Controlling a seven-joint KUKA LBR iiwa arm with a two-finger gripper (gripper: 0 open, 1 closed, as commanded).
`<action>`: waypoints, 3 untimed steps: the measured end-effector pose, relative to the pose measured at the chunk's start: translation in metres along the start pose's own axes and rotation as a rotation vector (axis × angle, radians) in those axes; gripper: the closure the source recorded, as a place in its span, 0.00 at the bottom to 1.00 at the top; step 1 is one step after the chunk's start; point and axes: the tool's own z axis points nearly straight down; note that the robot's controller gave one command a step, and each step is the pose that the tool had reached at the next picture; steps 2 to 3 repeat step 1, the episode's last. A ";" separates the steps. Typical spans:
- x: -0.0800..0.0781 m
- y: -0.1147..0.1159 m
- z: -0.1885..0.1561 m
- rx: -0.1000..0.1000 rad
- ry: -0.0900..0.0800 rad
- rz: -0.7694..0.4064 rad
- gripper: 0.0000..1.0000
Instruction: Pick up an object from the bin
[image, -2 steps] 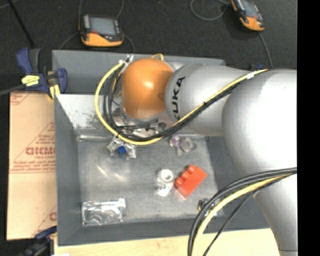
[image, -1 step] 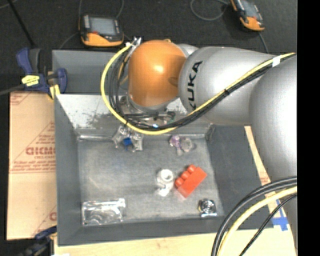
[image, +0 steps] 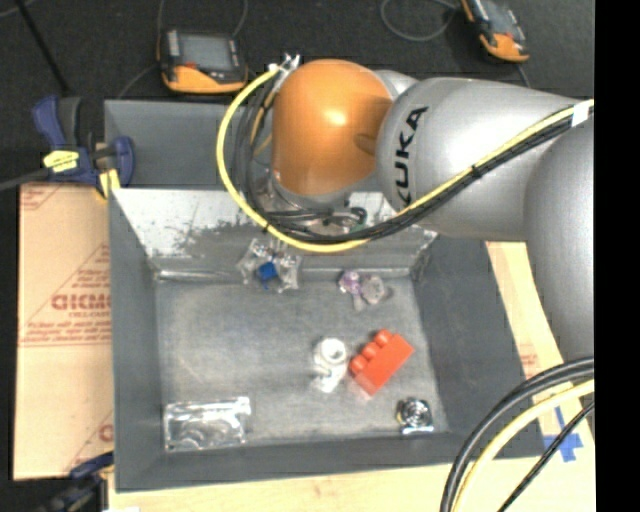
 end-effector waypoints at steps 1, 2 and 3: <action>0.020 -0.002 -0.065 0.003 -0.001 0.001 1.00; 0.020 -0.002 -0.065 0.003 -0.001 0.001 1.00; 0.020 -0.002 -0.065 0.003 -0.001 0.001 1.00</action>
Offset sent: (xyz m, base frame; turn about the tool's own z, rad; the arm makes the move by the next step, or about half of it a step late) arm -0.0104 -0.0171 0.0592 -0.0053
